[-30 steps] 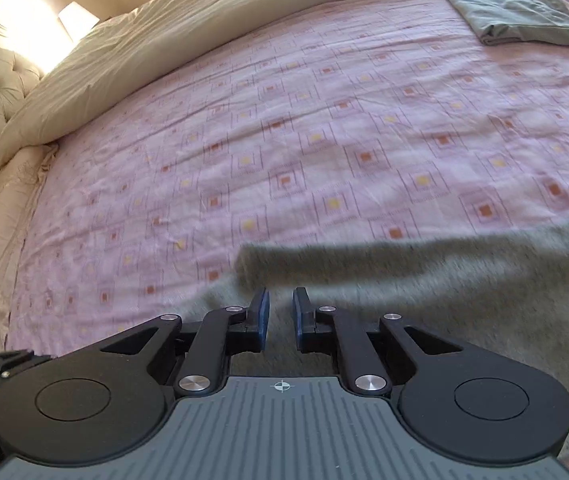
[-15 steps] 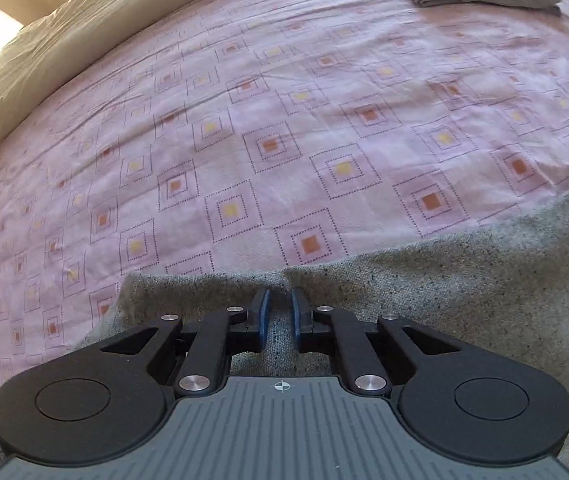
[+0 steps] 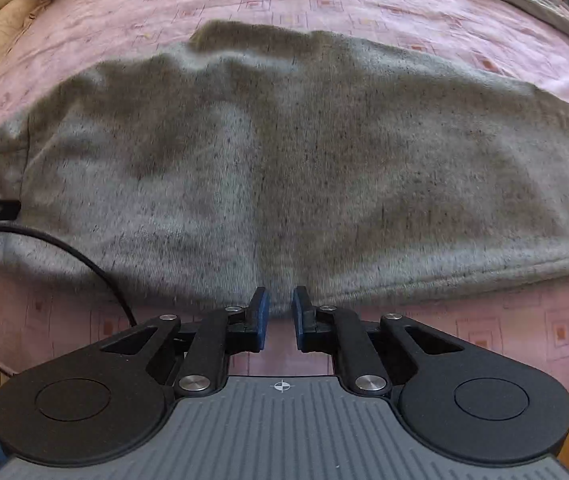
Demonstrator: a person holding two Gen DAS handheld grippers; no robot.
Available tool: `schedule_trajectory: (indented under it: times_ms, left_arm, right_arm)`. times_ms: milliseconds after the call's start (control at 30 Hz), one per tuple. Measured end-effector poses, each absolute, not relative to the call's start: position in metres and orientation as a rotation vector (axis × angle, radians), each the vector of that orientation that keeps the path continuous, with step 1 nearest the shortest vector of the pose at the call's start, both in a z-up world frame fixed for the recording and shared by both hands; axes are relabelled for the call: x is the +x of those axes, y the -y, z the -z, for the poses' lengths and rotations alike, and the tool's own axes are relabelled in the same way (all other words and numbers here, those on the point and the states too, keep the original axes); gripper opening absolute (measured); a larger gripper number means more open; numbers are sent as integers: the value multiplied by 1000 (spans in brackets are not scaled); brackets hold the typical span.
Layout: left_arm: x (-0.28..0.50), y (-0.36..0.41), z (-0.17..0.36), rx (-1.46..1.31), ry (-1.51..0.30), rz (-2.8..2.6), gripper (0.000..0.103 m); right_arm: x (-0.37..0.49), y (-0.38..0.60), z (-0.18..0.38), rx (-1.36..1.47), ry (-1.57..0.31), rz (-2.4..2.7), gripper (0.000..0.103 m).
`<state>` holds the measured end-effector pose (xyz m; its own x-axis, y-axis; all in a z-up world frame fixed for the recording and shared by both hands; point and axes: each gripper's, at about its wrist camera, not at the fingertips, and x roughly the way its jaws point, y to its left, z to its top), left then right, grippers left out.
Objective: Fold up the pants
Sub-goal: 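Move both grippers over the second pair of grey trousers lying flat, then grasp the hem of one trouser leg with the right gripper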
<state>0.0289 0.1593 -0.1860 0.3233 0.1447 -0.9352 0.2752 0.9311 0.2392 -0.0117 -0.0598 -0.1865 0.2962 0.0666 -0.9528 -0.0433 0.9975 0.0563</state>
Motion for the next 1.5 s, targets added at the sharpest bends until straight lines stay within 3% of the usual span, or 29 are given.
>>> schedule_trajectory:
  times_ms: [333,600,633,733,1167,1200,1267,1300,1500]
  left_arm:
    - [30,-145,156,325,-1234,58,61]
    - [34,-80,124,263,-1176,78,62]
    - [34,-69,122,258,-1168,82,63]
    - [35,-30,116,245,-1147,72,69]
    - [37,154,125,231,-1205,71,71]
    - [38,164,125,240,-1210,74,71]
    - [38,180,124,253,-1214,79,71]
    - [39,185,123,256,-1212,79,71]
    - [45,211,122,273,-1227,59,71]
  right_arm:
    - [-50,136,120,242,-1037,154,13]
    - [-77,264,100,342,-861,377,14]
    - [-77,281,101,353,-857,389,16]
    - [-73,336,106,383,-841,413,33]
    - [-38,530,143,611,-879,411,37]
    - [-35,540,147,648,-889,400,39]
    - [-29,553,156,709,-917,379,54]
    - [-26,558,161,734,-932,369,56]
    - [-15,579,184,818,-992,358,57]
